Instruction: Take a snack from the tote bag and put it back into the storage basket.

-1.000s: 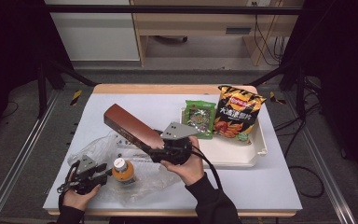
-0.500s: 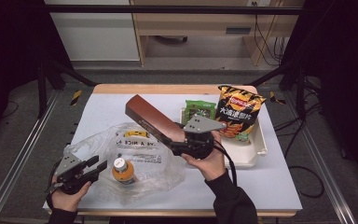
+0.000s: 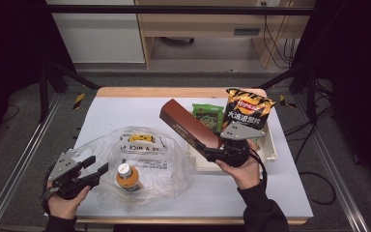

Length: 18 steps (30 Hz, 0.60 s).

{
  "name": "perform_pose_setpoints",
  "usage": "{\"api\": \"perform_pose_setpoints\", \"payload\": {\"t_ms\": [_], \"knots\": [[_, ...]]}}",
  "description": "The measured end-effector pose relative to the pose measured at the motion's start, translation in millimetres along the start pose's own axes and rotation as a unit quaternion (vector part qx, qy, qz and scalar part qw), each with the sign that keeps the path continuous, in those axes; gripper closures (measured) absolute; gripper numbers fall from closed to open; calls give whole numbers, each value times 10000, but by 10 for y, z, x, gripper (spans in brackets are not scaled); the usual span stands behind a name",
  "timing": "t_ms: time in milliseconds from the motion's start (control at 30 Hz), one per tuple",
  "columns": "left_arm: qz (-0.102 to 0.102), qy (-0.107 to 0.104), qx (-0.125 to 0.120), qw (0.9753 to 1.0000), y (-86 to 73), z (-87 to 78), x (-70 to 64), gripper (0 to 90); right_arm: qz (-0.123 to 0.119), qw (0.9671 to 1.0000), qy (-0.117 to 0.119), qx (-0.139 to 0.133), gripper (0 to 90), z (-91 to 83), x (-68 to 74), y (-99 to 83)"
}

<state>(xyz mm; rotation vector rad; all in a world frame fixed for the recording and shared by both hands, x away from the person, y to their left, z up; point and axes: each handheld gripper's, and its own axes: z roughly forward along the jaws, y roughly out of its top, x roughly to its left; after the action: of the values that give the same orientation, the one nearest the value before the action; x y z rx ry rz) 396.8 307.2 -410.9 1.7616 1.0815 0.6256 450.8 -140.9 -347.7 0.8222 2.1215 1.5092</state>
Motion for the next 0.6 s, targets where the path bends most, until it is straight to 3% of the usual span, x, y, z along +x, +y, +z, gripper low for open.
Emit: {"api": "perform_pose_setpoints", "payload": {"t_ms": [600], "knots": [[-142,62,-115,9998,223,-20,82,329,159,9990,-370,212,438,-436,-359,-382]]}}
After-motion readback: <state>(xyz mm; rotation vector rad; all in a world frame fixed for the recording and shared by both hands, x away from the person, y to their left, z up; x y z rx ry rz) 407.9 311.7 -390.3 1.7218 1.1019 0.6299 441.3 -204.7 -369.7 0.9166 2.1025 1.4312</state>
